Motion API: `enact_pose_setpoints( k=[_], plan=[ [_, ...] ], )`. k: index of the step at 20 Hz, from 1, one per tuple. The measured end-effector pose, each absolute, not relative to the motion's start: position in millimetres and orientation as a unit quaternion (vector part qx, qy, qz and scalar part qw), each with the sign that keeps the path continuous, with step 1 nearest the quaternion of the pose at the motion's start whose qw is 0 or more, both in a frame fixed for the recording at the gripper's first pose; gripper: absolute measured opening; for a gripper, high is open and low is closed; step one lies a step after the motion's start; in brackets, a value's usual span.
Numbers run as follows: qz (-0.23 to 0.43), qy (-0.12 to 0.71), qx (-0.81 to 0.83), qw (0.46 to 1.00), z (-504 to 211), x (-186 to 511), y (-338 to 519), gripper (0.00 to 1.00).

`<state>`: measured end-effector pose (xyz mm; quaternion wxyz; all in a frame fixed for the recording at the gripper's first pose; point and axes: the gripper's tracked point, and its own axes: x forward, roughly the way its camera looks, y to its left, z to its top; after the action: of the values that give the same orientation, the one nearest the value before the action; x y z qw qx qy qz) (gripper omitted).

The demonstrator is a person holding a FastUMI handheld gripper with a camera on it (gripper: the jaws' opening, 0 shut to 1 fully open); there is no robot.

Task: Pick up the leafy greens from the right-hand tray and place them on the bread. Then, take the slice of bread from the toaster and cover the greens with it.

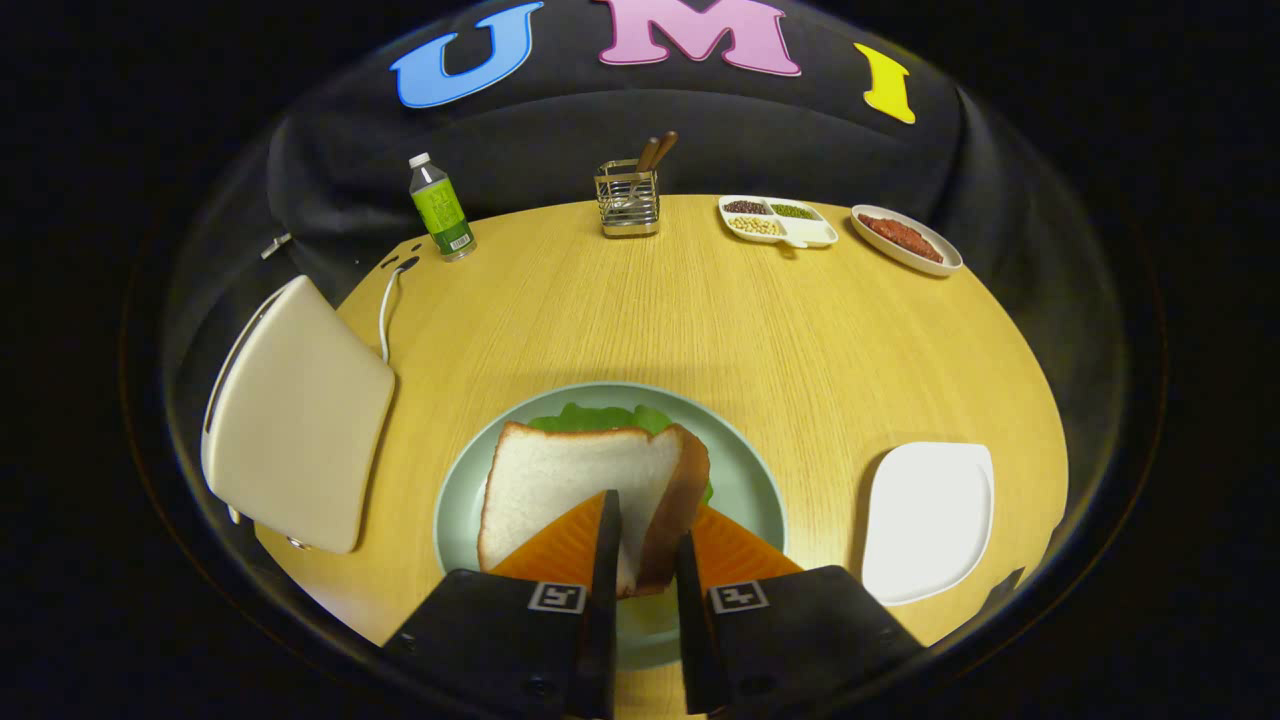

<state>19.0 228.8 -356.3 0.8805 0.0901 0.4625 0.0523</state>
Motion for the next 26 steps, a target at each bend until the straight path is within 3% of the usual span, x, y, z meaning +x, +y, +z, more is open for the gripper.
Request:
enact_pose_setpoints(
  k=[2,3,4,8,13,26],
  plan=[
    [0.043,0.459,0.033,0.887,-359,21,217,0.58],
    [0.049,0.457,0.015,0.888,-356,21,218,0.74],
    [0.057,0.457,0.002,0.888,-358,23,219,0.78],
    [0.091,0.443,-0.045,0.890,-352,28,217,0.76],
    [0.106,0.383,-0.060,0.916,-324,37,213,0.99],
    [0.129,0.201,-0.017,0.971,-138,34,170,0.99]
  ],
)
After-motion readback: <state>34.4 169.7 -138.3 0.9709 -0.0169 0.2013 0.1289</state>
